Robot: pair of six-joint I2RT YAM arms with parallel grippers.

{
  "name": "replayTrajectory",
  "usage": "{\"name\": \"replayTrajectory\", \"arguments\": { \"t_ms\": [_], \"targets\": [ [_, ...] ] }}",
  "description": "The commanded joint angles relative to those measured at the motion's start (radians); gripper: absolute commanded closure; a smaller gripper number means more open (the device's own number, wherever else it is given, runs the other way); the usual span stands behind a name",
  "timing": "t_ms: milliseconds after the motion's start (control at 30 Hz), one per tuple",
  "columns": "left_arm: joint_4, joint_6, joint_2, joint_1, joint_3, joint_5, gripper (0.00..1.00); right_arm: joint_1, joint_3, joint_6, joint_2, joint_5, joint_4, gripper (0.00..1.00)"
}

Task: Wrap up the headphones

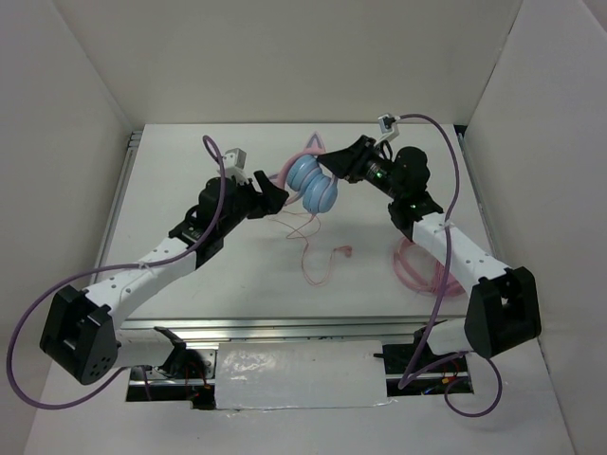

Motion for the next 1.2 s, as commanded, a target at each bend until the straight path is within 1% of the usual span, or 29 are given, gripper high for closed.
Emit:
{"name": "replayTrajectory", "arguments": {
  "t_ms": [0,100,200,267,300,333,367,400,433,467,500,533,600,667,700,733,767,833,867,933,967,1067,1133,1167],
  "targets": [
    [0.081,0.015,0.027,-0.015,0.018,-0.027,0.22,0.021,0.024,0.044,-0.027,0.009,0.14,1.0],
    [0.067,0.032,0.057,-0.026,0.052,-0.053,0.25,0.033,0.048,0.028,-0.012,0.031,0.106,1.0],
    [0.074,0.033,0.085,-0.029,0.069,-0.069,0.32,0.042,0.045,0.033,-0.003,0.032,0.122,1.0],
    [0.076,0.032,0.102,-0.029,0.081,-0.07,0.39,0.054,0.042,0.03,0.0,0.052,0.119,1.0],
    [0.071,0.032,0.107,-0.03,0.096,-0.064,0.47,0.056,0.045,0.03,0.002,0.057,0.112,1.0],
    [0.058,0.027,0.11,-0.032,0.103,-0.072,0.53,0.056,0.045,0.032,0.004,0.063,0.1,1.0],
    [0.048,0.03,0.111,-0.032,0.118,-0.076,0.65,0.059,0.044,0.022,0.004,0.069,0.099,1.0],
    [0.036,0.027,0.111,-0.032,0.126,-0.099,0.73,0.061,0.042,0.021,0.001,0.075,0.091,1.0],
    [0.01,0.029,0.11,-0.033,0.132,-0.112,0.84,0.064,0.042,0.018,-0.003,0.085,0.071,1.0],
    [-0.005,0.041,0.107,-0.033,0.141,-0.124,0.97,0.067,0.042,0.003,-0.004,0.073,0.066,0.99],
    [-0.043,0.042,0.108,-0.033,0.162,-0.162,1.0,0.068,0.042,-0.028,-0.013,0.069,0.045,0.92],
    [-0.057,0.05,0.105,-0.035,0.176,-0.175,1.0,0.07,0.041,-0.059,-0.021,0.065,0.028,0.77],
    [-0.086,0.09,0.105,-0.036,0.21,-0.198,1.0,0.079,0.053,-0.141,-0.038,0.046,-0.033,0.66],
    [-0.099,0.142,0.111,-0.035,0.245,-0.205,1.0,0.081,0.064,-0.191,-0.049,0.016,-0.055,0.43],
    [-0.122,0.15,0.12,-0.035,0.259,-0.21,1.0,0.081,0.071,-0.226,-0.056,-0.007,-0.081,0.35],
    [-0.133,0.15,0.125,-0.033,0.271,-0.219,1.0,0.081,0.082,-0.246,-0.061,-0.021,-0.084,0.15],
    [-0.143,0.154,0.131,-0.033,0.293,-0.222,1.0,0.082,0.091,-0.267,-0.07,-0.038,-0.107,0.01],
    [-0.162,0.145,0.137,-0.032,0.322,-0.225,1.0,0.081,0.137,-0.317,-0.075,-0.047,-0.141,0.0],
    [-0.162,0.15,0.142,-0.03,0.328,-0.213,1.0,0.081,0.153,-0.332,-0.078,-0.052,-0.185,0.0],
    [-0.174,0.15,0.148,-0.03,0.351,-0.208,1.0,0.081,0.188,-0.36,-0.084,-0.066,-0.205,0.0],
    [-0.203,0.144,0.151,-0.026,0.36,-0.218,1.0,0.082,0.197,-0.369,-0.091,-0.06,-0.249,0.0],
    [-0.251,0.127,0.166,-0.013,0.402,-0.233,1.0,0.078,0.206,-0.404,-0.131,-0.032,-0.311,0.0],
    [-0.265,0.121,0.177,0.023,0.428,-0.201,1.0,0.07,0.187,-0.424,-0.163,-0.021,-0.338,0.0],
    [-0.281,0.115,0.179,0.04,0.439,-0.155,1.0,0.065,0.176,-0.439,-0.208,-0.011,-0.361,0.0]
  ]
}}
